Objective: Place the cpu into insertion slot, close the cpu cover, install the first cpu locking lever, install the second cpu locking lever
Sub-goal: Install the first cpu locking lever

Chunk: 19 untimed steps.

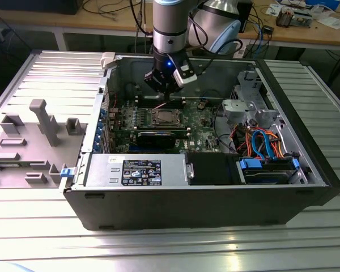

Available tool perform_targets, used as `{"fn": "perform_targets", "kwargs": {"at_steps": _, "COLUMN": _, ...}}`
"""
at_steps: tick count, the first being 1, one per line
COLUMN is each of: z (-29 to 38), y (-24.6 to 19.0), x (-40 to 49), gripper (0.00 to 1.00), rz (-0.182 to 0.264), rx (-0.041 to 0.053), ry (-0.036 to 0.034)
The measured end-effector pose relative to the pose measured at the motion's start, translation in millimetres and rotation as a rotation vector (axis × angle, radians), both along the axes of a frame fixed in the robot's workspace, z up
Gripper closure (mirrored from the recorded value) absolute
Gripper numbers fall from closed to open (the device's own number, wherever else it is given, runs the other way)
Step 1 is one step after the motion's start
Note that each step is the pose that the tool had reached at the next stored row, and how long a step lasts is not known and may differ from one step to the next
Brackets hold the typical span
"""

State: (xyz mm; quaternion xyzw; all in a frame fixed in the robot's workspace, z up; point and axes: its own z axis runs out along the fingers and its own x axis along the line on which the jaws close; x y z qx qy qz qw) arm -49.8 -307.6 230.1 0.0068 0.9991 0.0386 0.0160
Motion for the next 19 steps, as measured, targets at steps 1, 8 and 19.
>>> {"fn": "perform_targets", "kwargs": {"at_steps": 1, "z": -0.3, "y": 0.0, "x": 0.7, "gripper": 0.89, "rz": 0.0, "rx": -0.0001, "ry": 0.0}}
{"fn": "perform_targets", "kwargs": {"at_steps": 8, "z": -6.9, "y": 0.0, "x": 6.8, "gripper": 0.89, "rz": 0.0, "rx": -0.0001, "ry": 0.0}}
{"fn": "perform_targets", "kwargs": {"at_steps": 19, "z": -17.8, "y": 0.1, "x": 12.2, "gripper": 0.89, "rz": 0.0, "rx": -0.0001, "ry": 0.0}}
